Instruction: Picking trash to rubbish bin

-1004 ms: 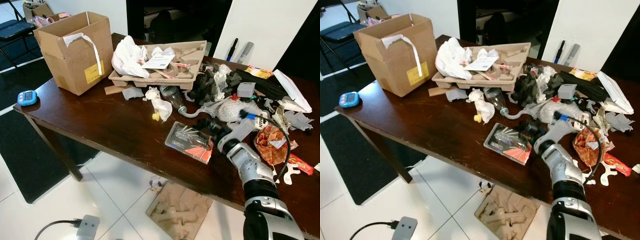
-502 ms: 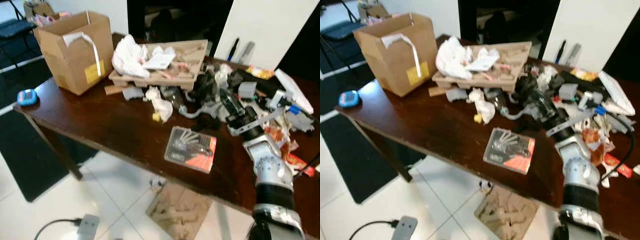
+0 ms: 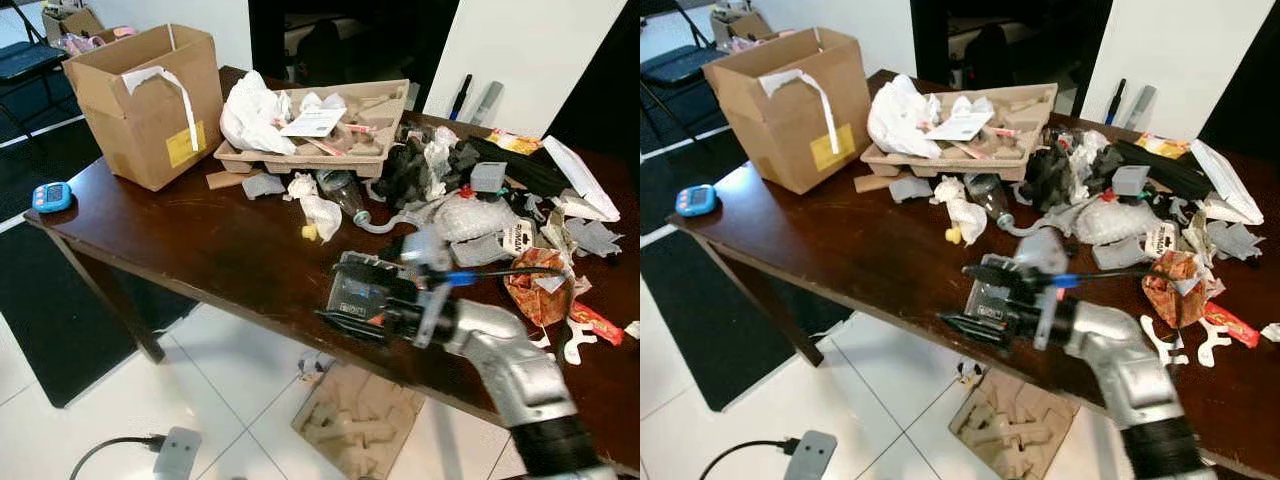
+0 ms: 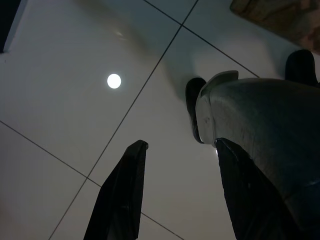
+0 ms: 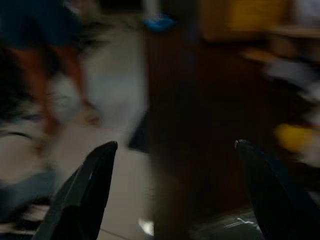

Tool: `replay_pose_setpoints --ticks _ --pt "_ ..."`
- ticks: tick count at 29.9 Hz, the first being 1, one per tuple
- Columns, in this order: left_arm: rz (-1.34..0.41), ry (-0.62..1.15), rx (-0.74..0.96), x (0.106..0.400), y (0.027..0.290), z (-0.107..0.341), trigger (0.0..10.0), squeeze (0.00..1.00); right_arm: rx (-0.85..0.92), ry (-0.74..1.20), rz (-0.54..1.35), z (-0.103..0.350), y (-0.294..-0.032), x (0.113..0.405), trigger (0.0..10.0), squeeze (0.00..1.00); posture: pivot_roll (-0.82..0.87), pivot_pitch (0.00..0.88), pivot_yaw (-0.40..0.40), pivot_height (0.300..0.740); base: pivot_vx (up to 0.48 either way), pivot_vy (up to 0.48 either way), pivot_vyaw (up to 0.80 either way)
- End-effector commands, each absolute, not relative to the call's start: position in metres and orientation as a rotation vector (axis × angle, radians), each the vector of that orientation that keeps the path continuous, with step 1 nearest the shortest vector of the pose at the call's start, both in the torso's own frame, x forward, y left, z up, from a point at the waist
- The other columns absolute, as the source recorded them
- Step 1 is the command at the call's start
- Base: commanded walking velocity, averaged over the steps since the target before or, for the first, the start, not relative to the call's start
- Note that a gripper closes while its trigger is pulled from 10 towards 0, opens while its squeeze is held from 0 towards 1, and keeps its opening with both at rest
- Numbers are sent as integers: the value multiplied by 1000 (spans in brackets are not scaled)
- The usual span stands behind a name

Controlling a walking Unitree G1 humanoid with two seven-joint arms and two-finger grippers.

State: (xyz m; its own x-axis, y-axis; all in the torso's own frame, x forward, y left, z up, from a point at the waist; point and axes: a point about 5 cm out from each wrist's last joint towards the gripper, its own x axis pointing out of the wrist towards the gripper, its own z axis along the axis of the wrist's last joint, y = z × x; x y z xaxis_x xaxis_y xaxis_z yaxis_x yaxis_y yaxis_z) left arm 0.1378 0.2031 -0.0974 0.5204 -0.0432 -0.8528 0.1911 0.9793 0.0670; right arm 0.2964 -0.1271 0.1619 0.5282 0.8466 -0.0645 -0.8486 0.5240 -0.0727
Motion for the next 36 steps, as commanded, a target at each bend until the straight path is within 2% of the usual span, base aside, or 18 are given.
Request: replay_pose_setpoints --ticks 1,6,9,12,14,15,18,21,26,28,29,30,31,32,33,36 --pt "-157 1049 151 128 199 -102 10000 0 -174 93 930 151 -131 304 10000 0 82 120 -26 740 0 0 0" --pt "-149 1048 145 128 199 -102 10000 0 -210 115 843 152 -145 315 10000 0 94 116 -37 740 0 0 0" --pt "-146 1048 144 127 199 -102 10000 0 -221 120 829 152 -150 317 10000 0 97 116 -39 740 0 0 0" --pt "-139 1051 140 126 200 -102 10000 0 -315 180 829 142 -171 314 10000 0 105 113 -43 740 0 0 0" --pt "-139 1051 140 126 200 -102 10000 0 -315 180 829 142 -171 314 10000 0 105 113 -43 740 0 0 0" --pt "-139 1053 140 124 200 -103 10000 0 -327 214 833 140 -184 311 10000 0 100 111 -43 740 0 0 0" --pt "-140 1055 141 124 200 -103 10000 0 -316 235 829 139 -194 311 10000 0 99 111 -44 740 0 0 0" --pt "-141 1056 144 124 201 -103 10000 0 -317 274 796 136 -215 310 10000 0 96 111 -44 740 0 0 0" --pt "-144 1056 147 125 200 -102 10000 0 -321 307 798 129 -216 308 10000 0 91 111 -43 740 0 0 0" --pt "-145 1053 147 126 200 -102 10000 0 -287 360 876 116 -205 300 10000 0 91 111 -43 740 0 0 0" --pt "-144 1052 146 126 200 -102 10000 0 -288 396 890 107 -199 298 7765 0 93 112 -40 740 0 0 0" --pt "-144 1051 145 127 200 -102 10000 0 -293 418 893 101 -196 297 7765 0 93 112 -40 740 0 0 0" --pt "-143 1050 144 126 200 -102 10000 0 -305 437 887 95 -194 296 3804 0 95 116 -41 740 0 0 0" --pt "-141 1050 144 126 200 -102 10000 0 -325 461 877 90 -192 296 2431 0 95 116 -41 740 0 0 0" --pt "-138 1051 143 126 200 -102 10000 0 -344 485 872 84 -191 296 0 0 95 116 -41 740 0 0 0" --pt "-135 1052 143 125 201 -102 10000 0 -368 516 872 77 -189 295 0 0 96 118 -40 740 0 0 0"
